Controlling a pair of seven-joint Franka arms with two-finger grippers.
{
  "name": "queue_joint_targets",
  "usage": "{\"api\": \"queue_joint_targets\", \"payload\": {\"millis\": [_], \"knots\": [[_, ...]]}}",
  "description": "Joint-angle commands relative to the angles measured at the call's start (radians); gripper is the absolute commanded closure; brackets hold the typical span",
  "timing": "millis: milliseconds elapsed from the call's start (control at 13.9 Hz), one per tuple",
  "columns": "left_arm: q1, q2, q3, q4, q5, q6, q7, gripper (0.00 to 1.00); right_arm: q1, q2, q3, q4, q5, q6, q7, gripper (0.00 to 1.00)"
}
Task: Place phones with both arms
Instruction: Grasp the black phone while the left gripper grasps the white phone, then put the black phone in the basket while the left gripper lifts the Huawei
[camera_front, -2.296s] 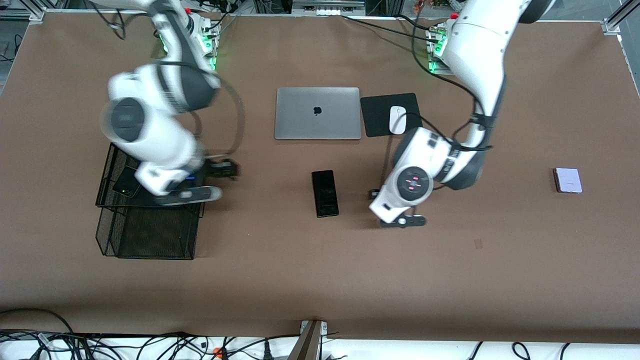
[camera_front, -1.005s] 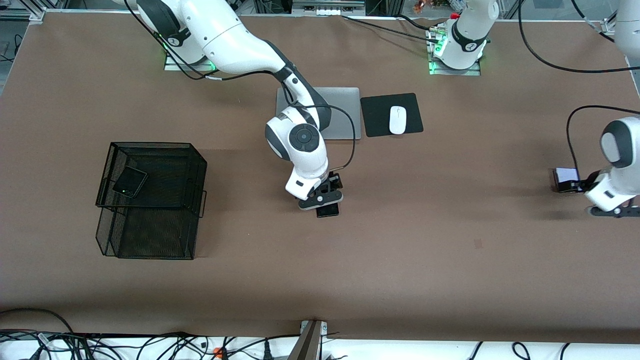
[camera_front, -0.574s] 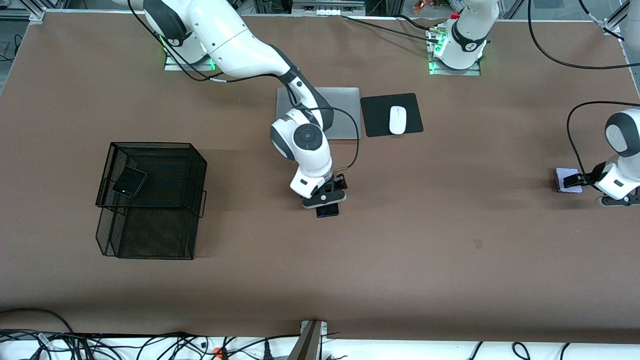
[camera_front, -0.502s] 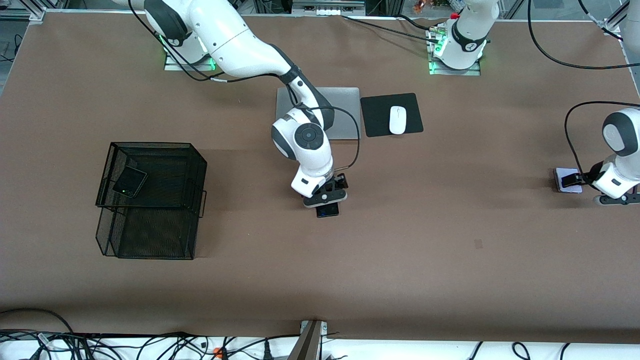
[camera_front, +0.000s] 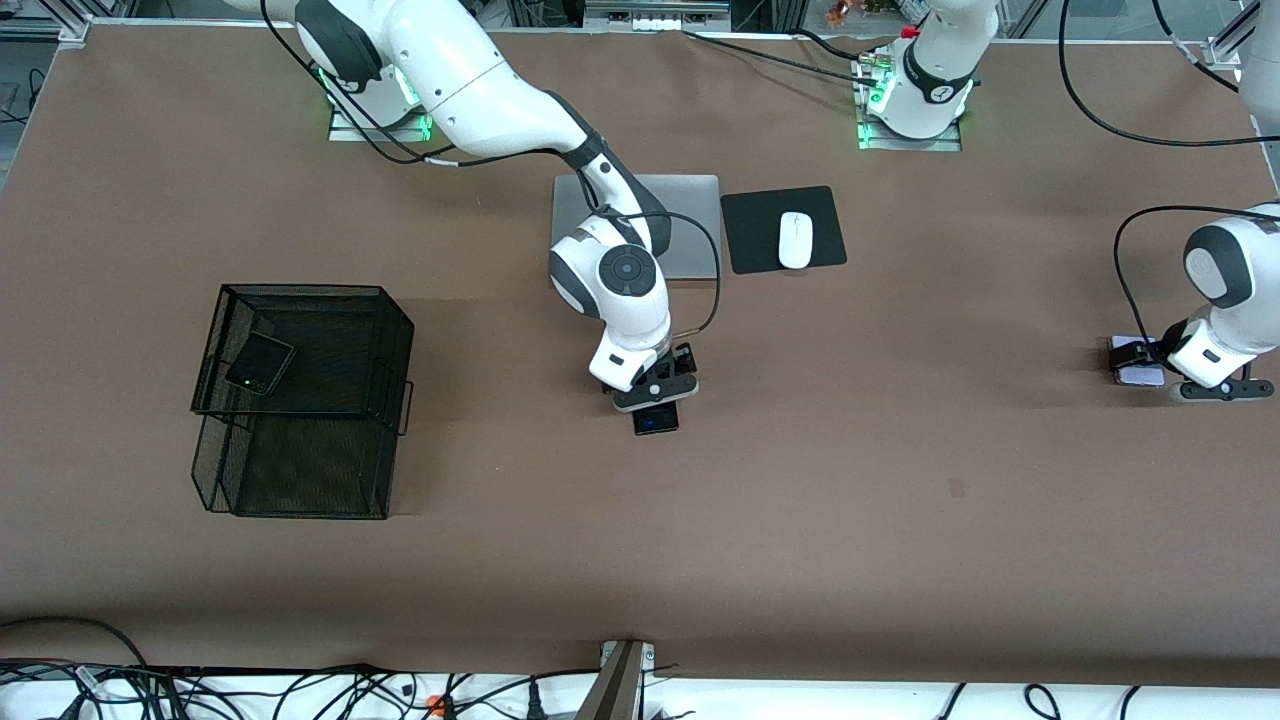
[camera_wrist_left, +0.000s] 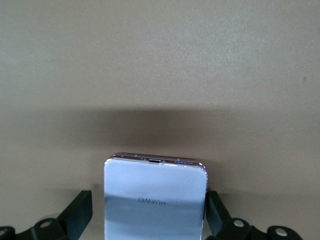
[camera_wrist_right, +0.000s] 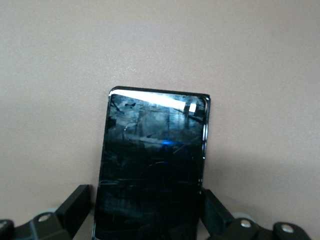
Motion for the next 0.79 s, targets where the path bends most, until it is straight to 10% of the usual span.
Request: {"api": "queue_joint_targets", "payload": {"millis": [0, 72, 144, 502, 718], "knots": [[0.029, 0.006, -0.035, -0.008, -0.021, 0.016, 0.033, 0.0, 0.003, 0.012, -0.005, 0.0, -0.029, -0.011, -0.006, 0.79], [0.042, 0.009, -0.052, -0.007, -0.021, 0.014, 0.033, 0.0, 0.003, 0.007, -0.005, 0.0, -0.028, -0.014, -0.008, 1.0], [0.058, 0.015, -0.069, -0.007, -0.021, 0.014, 0.033, 0.06, 0.003, 0.0, -0.008, 0.003, -0.032, -0.037, -0.008, 1.0], [0.061, 0.021, -0.078, 0.004, -0.021, 0.007, 0.027, 0.92, -0.039, -0.147, -0.057, 0.014, -0.02, -0.171, 0.001, 1.0], [0.047, 0.018, -0.081, 0.036, -0.023, -0.05, 0.011, 1.0, -0.095, -0.261, -0.131, 0.0, -0.028, -0.274, -0.016, 1.0]]}}
